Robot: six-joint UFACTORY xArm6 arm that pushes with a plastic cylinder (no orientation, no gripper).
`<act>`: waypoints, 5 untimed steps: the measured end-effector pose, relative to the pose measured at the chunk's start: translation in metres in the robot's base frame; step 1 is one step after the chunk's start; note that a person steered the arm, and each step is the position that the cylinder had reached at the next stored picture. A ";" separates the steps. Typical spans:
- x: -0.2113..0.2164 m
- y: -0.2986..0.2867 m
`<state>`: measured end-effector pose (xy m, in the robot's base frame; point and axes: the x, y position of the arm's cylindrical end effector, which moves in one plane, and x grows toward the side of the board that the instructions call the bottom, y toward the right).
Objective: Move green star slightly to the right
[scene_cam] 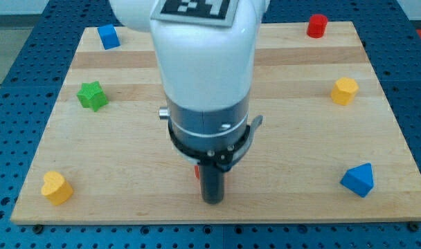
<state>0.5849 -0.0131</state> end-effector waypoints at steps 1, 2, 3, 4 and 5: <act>-0.034 -0.008; -0.076 -0.022; -0.109 -0.022; -0.110 -0.033; -0.083 -0.063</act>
<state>0.5018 -0.0758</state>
